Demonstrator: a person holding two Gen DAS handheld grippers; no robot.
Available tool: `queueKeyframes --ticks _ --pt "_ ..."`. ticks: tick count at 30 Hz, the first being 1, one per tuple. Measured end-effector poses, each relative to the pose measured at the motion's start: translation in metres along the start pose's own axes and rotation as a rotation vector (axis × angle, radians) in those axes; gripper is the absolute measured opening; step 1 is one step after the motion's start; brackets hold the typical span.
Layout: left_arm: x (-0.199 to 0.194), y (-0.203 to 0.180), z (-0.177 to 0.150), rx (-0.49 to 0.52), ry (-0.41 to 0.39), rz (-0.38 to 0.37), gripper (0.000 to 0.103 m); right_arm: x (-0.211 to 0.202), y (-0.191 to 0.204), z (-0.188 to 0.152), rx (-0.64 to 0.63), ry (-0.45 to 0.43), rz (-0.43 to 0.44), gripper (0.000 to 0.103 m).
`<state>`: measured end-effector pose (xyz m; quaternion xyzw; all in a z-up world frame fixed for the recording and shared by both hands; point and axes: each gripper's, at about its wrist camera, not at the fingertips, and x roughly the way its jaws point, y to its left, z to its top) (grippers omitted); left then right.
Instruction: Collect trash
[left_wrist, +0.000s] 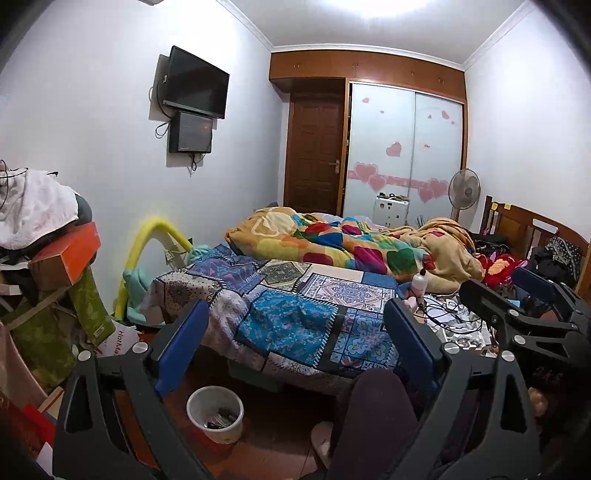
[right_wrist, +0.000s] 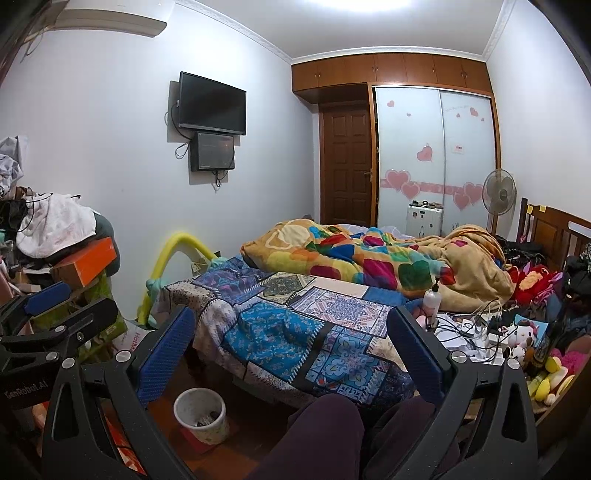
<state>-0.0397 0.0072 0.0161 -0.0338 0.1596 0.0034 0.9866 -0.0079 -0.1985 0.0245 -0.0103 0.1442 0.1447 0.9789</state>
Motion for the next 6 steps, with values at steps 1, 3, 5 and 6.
queueKeyframes --ticks 1,3,5,6 --pt "0.0001 0.0004 -0.0003 -0.004 0.0 -0.001 0.096 0.0012 0.0002 -0.0003 -0.002 0.0 0.0 0.103" --pt "-0.0004 0.002 -0.0009 -0.015 -0.001 -0.001 0.096 0.0008 0.0009 0.0 -0.004 0.0 0.0 0.103" --pt "0.0002 0.003 -0.0007 -0.021 0.001 -0.002 0.096 0.001 0.0027 -0.0005 -0.004 0.001 -0.002 0.103" --pt "0.0007 0.0034 -0.0004 -0.023 0.002 0.001 0.096 0.0009 0.0029 -0.0002 -0.003 0.001 -0.002 0.103"
